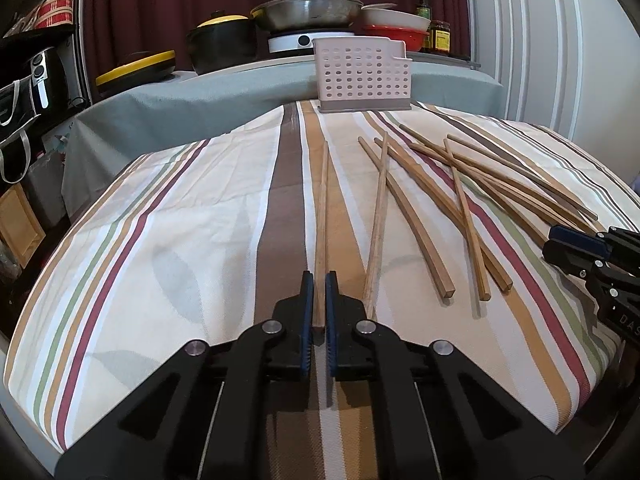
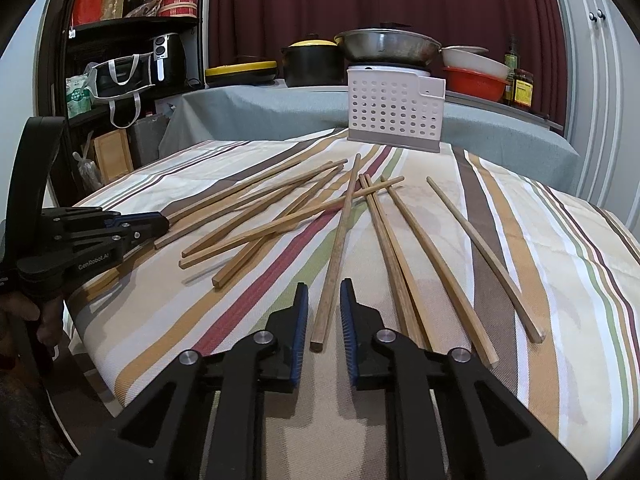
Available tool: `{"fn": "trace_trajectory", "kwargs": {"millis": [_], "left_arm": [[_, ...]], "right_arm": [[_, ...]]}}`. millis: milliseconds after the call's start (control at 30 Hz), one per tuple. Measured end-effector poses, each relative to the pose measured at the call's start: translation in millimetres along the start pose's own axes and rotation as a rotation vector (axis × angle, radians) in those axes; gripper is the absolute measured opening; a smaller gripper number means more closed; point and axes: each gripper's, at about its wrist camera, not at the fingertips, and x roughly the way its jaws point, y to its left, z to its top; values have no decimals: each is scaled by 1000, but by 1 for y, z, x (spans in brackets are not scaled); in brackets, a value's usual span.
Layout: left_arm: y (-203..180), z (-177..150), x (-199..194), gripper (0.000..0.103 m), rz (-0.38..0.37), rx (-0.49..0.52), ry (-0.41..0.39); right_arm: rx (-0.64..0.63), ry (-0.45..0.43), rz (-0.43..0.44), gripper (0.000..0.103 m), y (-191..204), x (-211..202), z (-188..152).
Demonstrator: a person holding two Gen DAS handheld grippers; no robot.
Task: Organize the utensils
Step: 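Close the right tool on one wooden chopstick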
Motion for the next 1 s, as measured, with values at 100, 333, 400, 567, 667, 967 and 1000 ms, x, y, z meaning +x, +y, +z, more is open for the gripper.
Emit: {"fn": "trace_trajectory", "kwargs": {"millis": [100, 333, 400, 567, 667, 967, 1000], "left_arm": [[0, 0, 0, 7, 2, 3, -1], [0, 0, 0, 7, 1, 4, -1], [0, 1, -1, 6, 1, 5, -3], [-1, 4, -3, 6, 6, 17, -15], [-2, 8, -6, 6, 10, 20, -28], [-1, 24, -25, 6, 24, 22, -97], [0, 27, -28, 6, 27, 18, -107]], "right_arm": [[1, 2, -3, 13, 0, 0, 0], [15, 3, 9, 9, -1, -1, -2], [17, 3, 9, 7, -2, -2, -2], [15, -14, -6, 7, -1, -7, 2], [11, -30, -19, 7, -1, -12, 5], [3, -128, -61, 7, -6, -36, 33], [3, -143, -63, 7, -7, -39, 37]]}}
